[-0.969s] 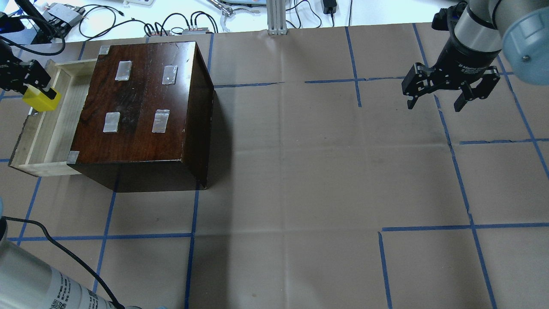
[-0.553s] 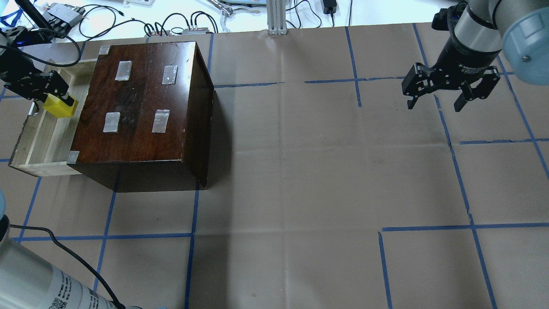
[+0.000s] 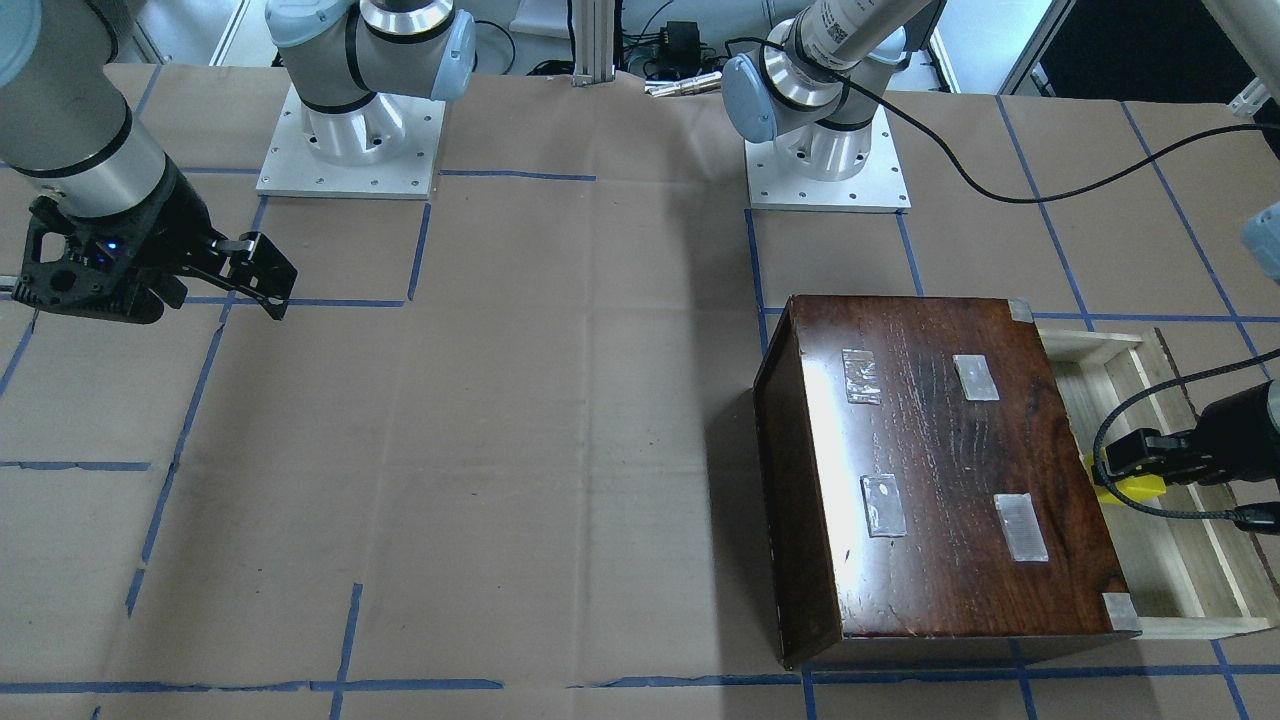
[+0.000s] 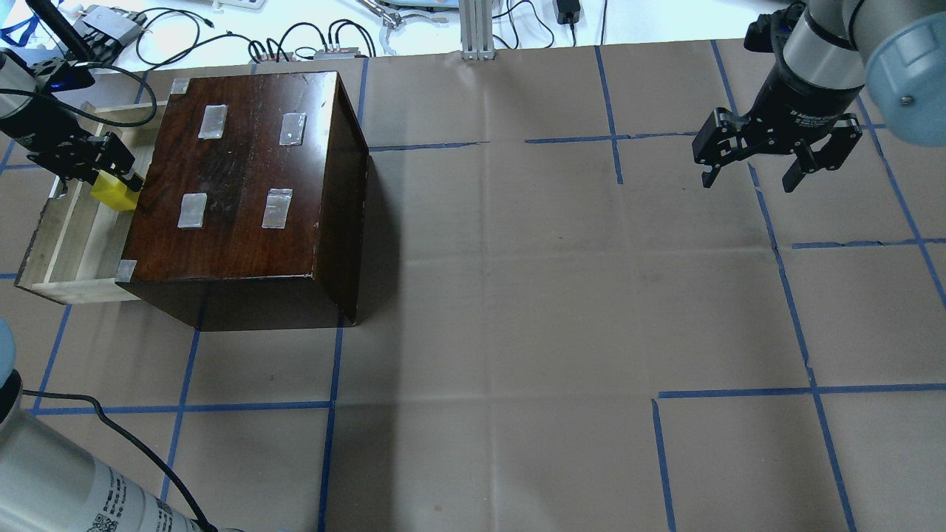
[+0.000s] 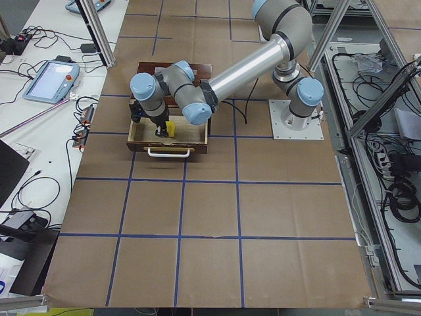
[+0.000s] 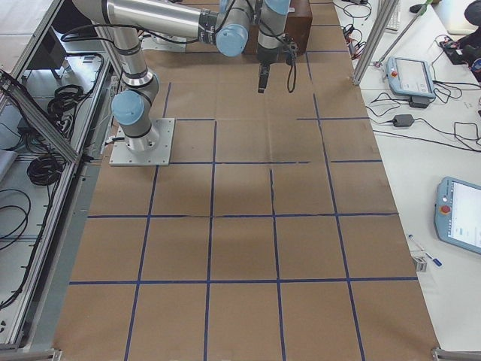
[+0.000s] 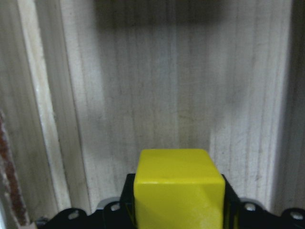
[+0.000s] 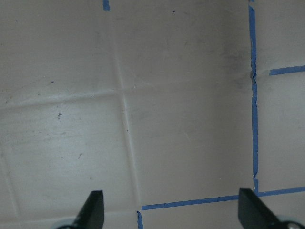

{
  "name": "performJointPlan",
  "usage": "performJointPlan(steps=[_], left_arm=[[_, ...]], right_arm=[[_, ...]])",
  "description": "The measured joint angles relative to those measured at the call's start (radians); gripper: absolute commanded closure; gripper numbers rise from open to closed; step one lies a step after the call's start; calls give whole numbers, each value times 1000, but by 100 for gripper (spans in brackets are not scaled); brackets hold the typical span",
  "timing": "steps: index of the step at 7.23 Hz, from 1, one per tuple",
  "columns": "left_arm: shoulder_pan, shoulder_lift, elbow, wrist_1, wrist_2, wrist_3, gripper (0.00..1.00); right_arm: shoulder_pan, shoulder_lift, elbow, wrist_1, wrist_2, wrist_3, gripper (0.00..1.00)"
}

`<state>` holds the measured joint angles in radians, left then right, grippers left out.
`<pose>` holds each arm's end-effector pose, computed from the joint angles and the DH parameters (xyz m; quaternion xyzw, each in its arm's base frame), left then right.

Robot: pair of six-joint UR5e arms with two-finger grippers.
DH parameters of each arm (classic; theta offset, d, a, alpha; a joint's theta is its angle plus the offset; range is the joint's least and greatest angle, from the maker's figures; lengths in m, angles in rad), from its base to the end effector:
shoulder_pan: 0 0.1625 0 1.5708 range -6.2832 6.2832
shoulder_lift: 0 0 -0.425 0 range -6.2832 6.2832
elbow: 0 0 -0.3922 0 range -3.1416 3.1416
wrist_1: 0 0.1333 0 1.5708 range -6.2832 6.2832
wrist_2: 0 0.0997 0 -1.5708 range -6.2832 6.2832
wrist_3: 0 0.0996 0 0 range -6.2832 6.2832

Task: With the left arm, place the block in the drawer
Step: 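Lower the yellow cube into the drawer and open the left gripper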

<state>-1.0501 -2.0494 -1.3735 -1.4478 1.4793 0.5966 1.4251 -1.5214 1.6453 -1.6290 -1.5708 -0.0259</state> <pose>0.2025 -0.6393 0.3172 -0.0342 -0.9952 -0.0428 0.0805 0.0588 -0.5171 0.4326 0.0598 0.9977 0.0327 0.0028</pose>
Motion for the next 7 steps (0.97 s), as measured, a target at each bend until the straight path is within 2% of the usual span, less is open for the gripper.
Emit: performJointPlan(steps=[2,3,4,5,7], left_arm=[[-2,-1,-6,1,3,4,45],[-2,0,-7,1,5,4,24],[-2,0,-9,1,6,3,15],[-2,1,-11,0,7,1,12],[-2,6,-13,-3,7,-1,12]], right_arm=[[0,0,0,0,0,0,0],[0,0,0,0,0,0,0],[0,0,0,0,0,0,0],[0,0,0,0,0,0,0],[0,0,1,0,0,0,0]])
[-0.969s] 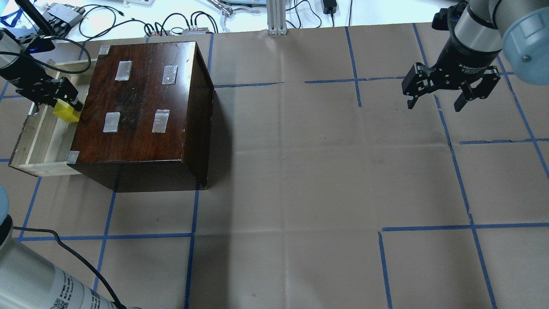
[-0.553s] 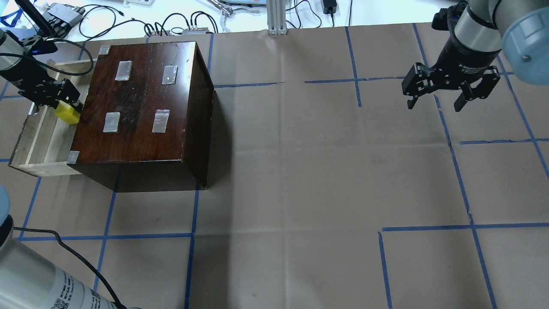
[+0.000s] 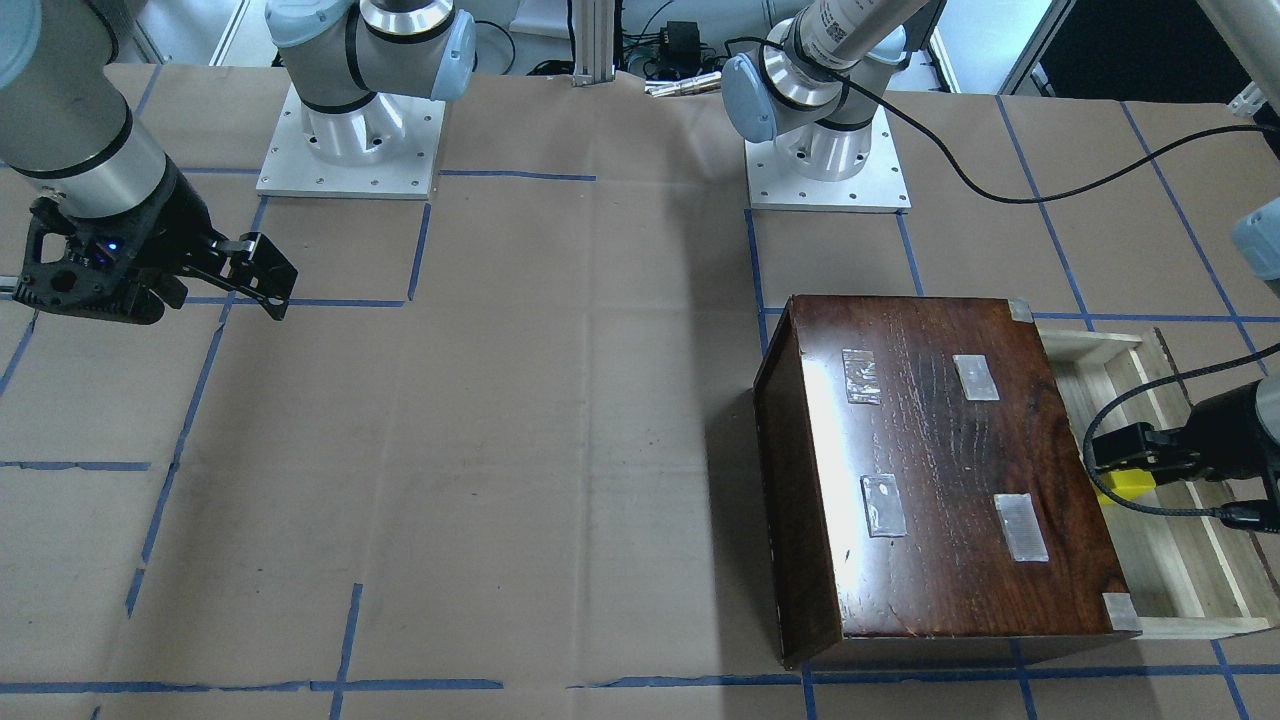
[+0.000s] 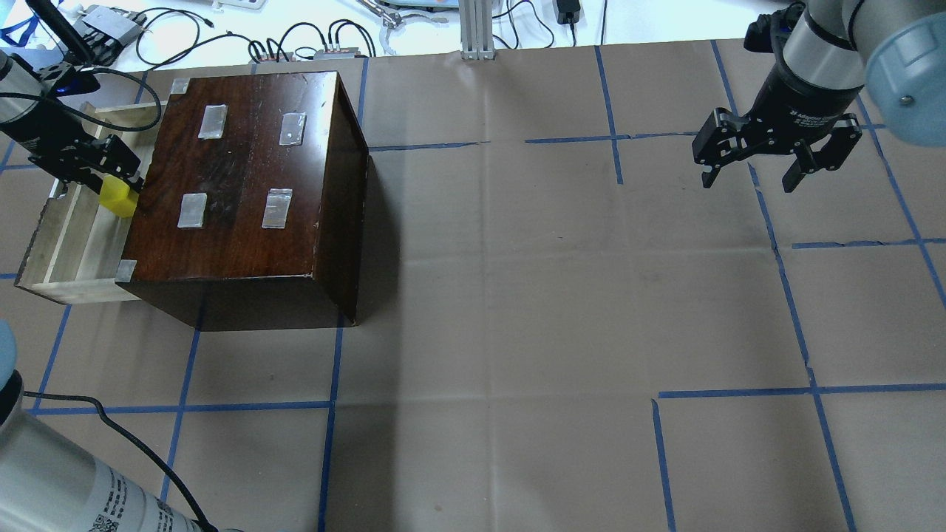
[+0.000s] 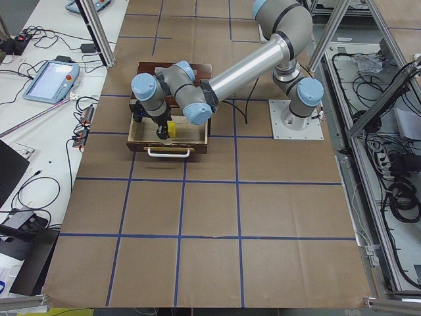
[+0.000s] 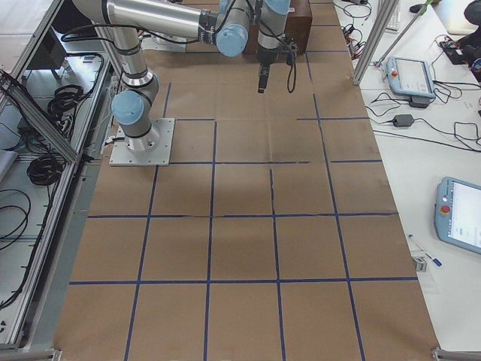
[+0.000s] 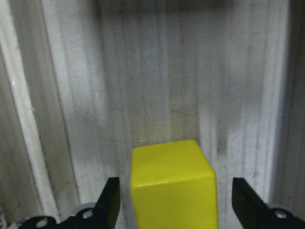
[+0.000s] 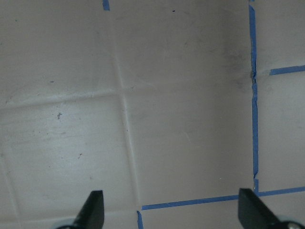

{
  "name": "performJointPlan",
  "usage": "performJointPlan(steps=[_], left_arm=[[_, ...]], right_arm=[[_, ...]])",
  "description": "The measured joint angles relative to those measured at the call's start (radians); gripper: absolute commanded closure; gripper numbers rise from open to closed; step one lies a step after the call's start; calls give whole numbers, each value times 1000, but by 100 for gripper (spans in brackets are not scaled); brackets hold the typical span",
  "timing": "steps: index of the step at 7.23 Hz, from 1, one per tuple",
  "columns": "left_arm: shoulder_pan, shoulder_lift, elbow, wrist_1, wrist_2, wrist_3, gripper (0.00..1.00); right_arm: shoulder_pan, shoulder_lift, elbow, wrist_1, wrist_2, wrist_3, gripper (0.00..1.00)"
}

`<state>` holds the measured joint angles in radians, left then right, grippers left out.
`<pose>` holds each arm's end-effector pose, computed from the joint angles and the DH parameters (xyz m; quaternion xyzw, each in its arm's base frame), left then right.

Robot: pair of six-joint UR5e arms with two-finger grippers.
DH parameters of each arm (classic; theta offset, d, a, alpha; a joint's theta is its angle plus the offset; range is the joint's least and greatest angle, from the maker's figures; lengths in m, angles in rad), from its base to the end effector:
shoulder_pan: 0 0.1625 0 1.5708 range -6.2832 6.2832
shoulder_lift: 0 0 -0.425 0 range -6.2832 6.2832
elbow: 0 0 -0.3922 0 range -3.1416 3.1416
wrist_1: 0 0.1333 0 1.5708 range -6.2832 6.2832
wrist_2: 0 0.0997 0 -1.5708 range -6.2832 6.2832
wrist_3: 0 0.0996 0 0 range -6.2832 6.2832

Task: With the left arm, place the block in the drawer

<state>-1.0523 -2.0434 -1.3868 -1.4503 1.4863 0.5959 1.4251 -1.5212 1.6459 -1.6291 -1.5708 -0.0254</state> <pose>0.1996 -0.6358 0.3148 -0.0350 -0.9950 -0.0489 0.0801 0.0588 -0.5171 0.4322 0.0601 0.9976 0.0331 0.0028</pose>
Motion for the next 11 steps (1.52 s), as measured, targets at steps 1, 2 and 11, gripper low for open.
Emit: performJointPlan(steps=[1,2,11], left_arm=[[-1,7,4,-1,0,1,7],[-1,19,11,-2,3,3,2],[-340,326,-59,-153,117,-471,1]], right_arm=[[0,0,0,0,0,0,0],[0,0,0,0,0,0,0],[0,-1,-1,0,0,1,0]])
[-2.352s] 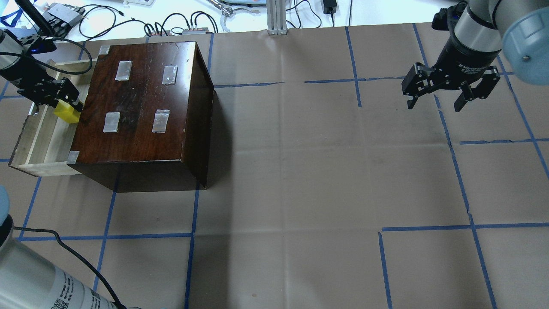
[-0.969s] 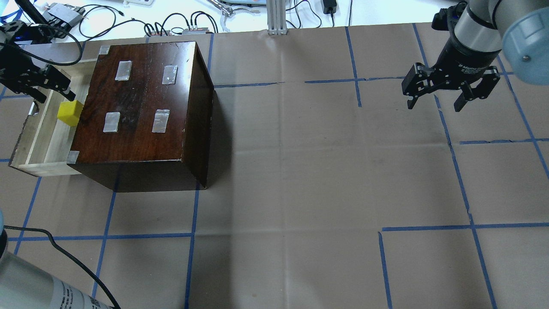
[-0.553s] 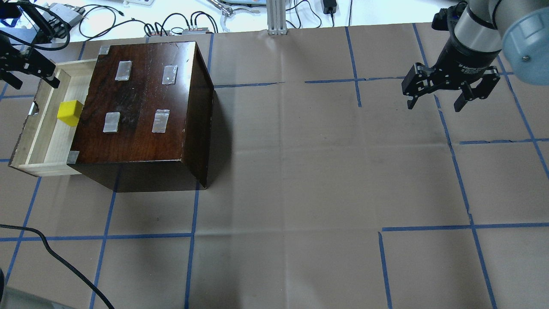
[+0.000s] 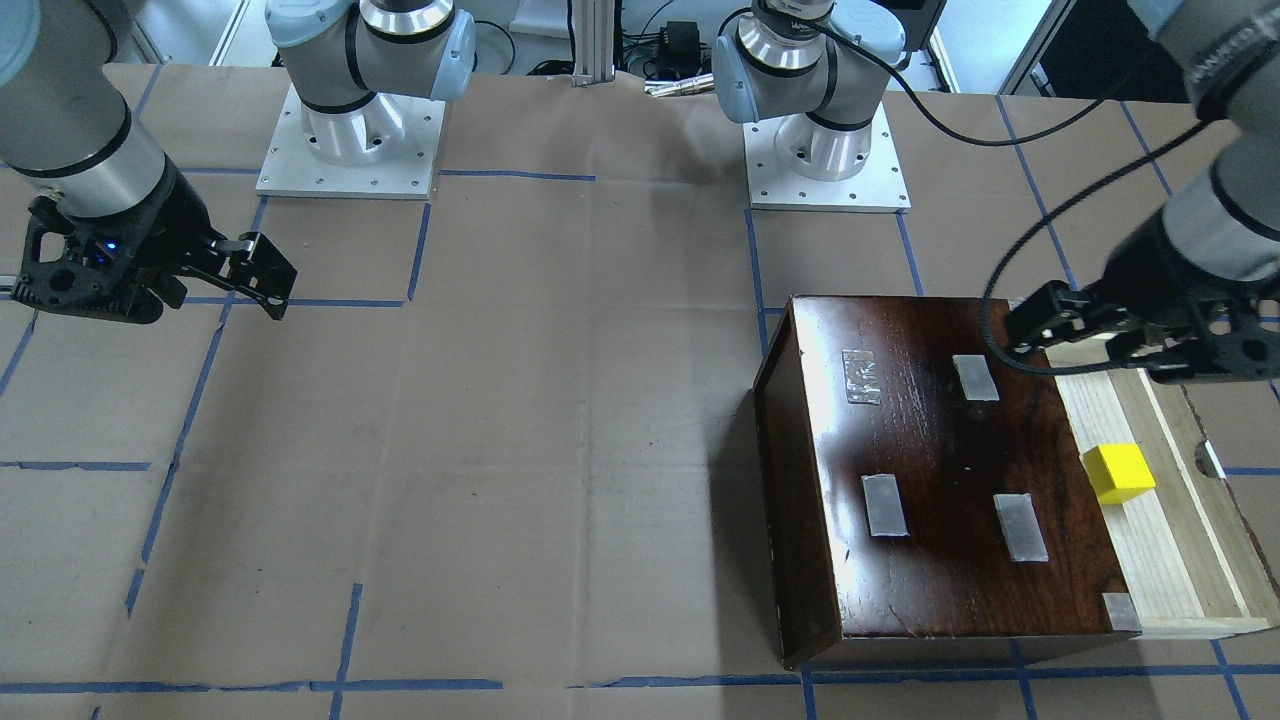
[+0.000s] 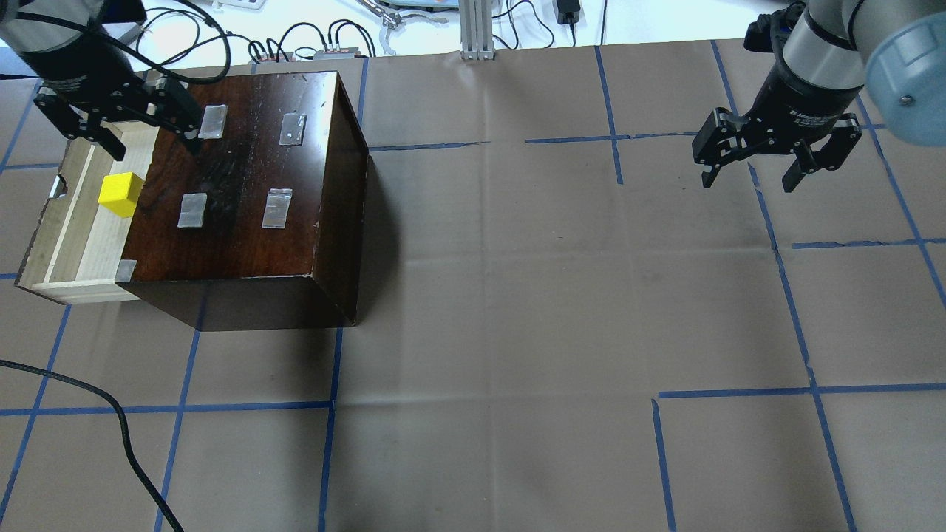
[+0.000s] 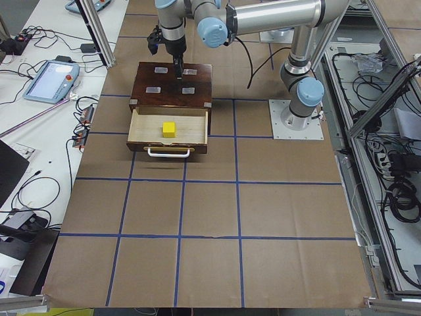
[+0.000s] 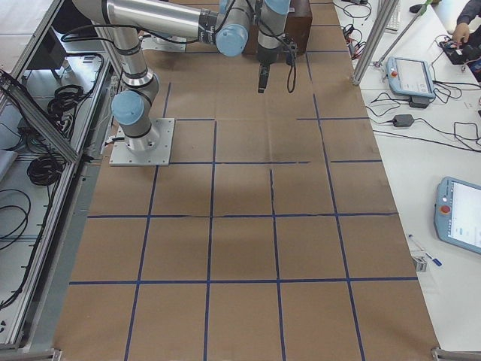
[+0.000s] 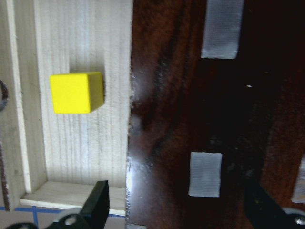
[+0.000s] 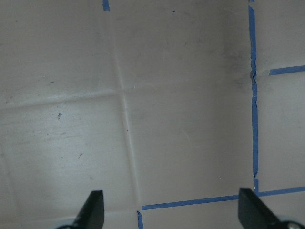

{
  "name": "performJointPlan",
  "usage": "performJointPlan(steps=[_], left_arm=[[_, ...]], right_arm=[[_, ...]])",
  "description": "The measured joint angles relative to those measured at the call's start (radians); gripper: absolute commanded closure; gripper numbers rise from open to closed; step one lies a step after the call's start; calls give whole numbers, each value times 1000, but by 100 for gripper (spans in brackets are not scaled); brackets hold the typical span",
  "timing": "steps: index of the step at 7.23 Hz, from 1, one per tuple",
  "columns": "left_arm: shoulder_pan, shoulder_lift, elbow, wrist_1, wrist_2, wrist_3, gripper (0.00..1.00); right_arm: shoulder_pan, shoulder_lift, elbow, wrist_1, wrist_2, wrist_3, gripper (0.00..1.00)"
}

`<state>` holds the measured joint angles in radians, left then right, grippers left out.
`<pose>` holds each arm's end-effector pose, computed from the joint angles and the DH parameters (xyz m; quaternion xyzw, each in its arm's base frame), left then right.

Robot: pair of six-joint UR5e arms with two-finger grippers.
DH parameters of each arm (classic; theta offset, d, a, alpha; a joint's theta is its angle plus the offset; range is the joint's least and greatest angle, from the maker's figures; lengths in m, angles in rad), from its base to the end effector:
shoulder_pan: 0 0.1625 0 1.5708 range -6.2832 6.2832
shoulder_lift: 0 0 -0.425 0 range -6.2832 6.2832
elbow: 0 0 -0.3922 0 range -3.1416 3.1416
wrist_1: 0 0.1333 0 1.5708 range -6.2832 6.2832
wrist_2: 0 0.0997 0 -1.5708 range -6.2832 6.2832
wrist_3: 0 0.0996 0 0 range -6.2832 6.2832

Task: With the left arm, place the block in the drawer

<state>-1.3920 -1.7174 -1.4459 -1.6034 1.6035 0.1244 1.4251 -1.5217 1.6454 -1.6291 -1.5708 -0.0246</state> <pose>-0.0305 -0.5627 0.4696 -0.0267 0.9991 0.0293 0.0121 0.0589 -0.5171 0.4327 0.0605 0.9976 0.0326 0.0028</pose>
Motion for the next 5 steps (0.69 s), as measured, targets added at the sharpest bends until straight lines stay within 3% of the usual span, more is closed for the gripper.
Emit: performJointPlan(steps=[2,5], left_arm=[[-134,33,-39,-2,-4,-155,1],[-193,86,-119,2,-8,-203,1]], right_arm=[[0,0,1,0,0,0,0],[0,0,1,0,0,-1,0]])
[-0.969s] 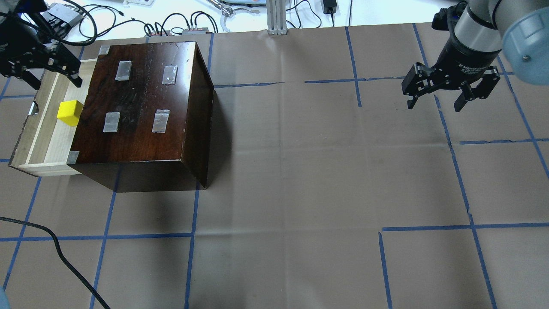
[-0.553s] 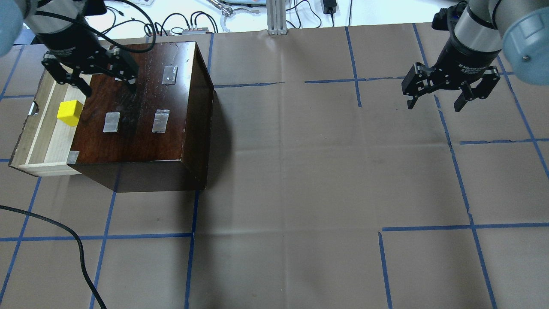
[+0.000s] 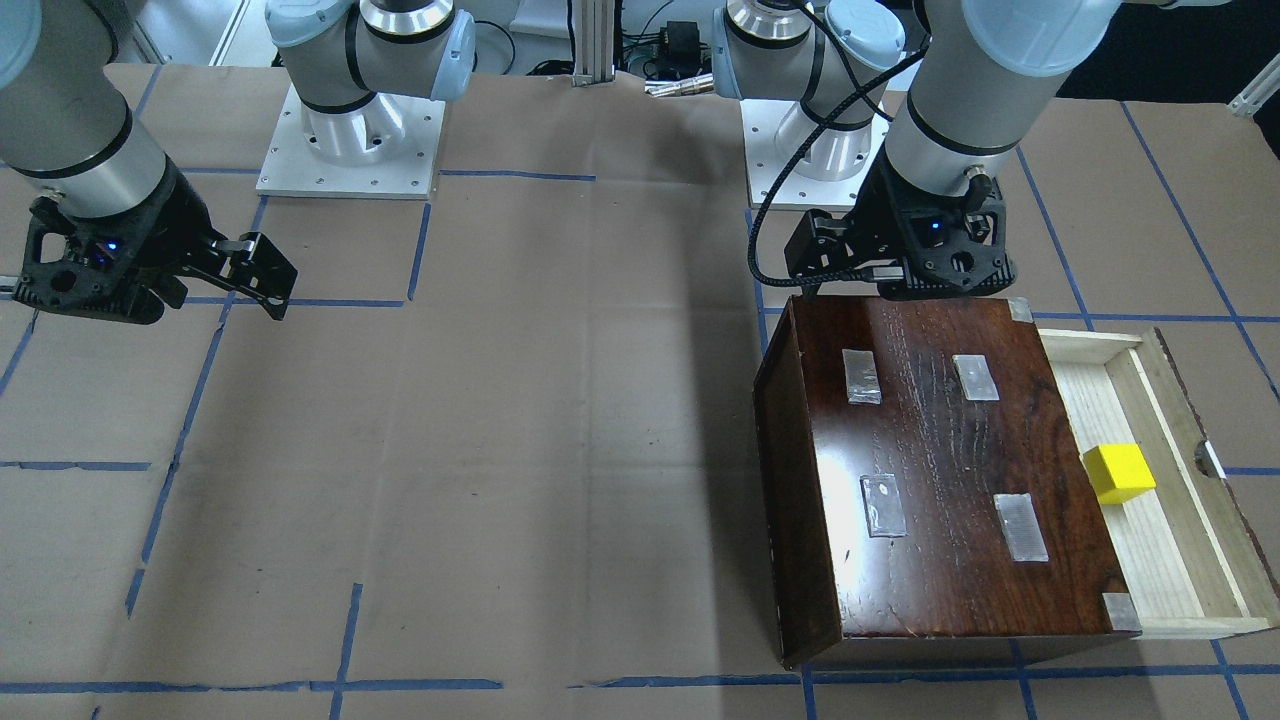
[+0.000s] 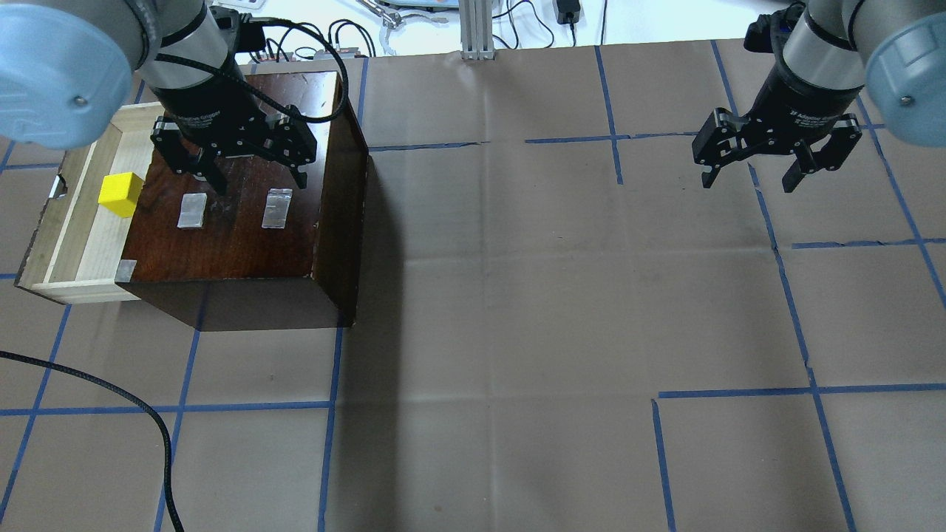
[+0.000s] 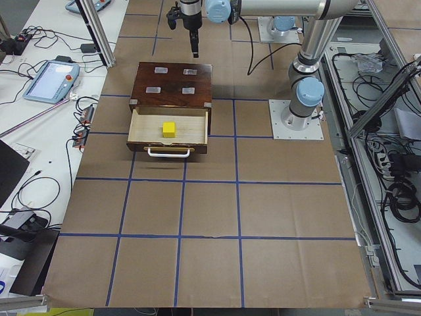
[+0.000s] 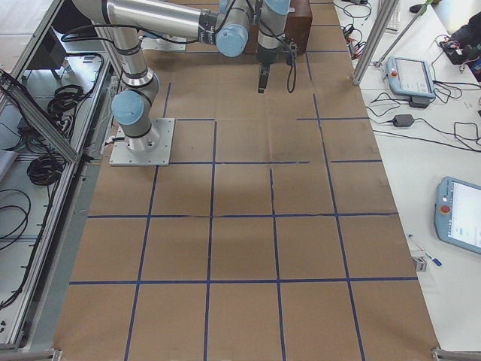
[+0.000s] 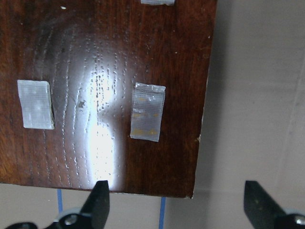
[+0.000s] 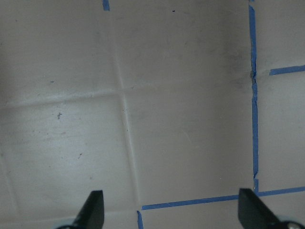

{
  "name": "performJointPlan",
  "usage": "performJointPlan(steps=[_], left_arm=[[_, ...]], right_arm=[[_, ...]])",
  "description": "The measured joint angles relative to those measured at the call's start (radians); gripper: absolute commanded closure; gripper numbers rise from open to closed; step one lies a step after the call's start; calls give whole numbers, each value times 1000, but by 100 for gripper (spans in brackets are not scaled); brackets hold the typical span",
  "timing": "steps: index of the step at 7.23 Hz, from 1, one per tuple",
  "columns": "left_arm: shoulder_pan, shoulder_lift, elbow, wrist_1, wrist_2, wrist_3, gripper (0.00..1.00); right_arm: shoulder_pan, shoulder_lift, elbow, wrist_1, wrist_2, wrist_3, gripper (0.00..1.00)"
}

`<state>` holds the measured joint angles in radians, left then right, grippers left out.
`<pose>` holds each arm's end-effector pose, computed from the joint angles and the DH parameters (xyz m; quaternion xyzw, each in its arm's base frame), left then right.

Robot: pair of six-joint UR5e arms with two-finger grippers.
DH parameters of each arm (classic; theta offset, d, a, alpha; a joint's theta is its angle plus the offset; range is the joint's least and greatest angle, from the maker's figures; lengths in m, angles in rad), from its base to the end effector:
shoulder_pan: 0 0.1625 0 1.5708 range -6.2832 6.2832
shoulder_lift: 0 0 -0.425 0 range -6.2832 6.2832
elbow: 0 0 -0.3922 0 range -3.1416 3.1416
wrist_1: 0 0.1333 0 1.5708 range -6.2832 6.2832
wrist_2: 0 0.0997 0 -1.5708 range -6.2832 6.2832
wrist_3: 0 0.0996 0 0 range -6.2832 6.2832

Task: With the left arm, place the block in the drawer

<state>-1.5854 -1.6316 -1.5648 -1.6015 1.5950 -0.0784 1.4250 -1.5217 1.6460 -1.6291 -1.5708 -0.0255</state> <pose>-0.1383 -0.5063 0.4575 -0.0313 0.9985 0.0421 0.0141 0.0588 -0.5170 0.4324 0.0601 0.9976 0.0329 0.0028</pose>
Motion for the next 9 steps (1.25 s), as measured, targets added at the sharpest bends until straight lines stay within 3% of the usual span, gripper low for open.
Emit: performJointPlan(steps=[2,9], left_arm=[[0,56,-79,37,4,-15,1],[14,62,-77,116,11,-18,1]], right_arm=[[0,0,0,0,0,0,0],[0,0,0,0,0,-1,0]])
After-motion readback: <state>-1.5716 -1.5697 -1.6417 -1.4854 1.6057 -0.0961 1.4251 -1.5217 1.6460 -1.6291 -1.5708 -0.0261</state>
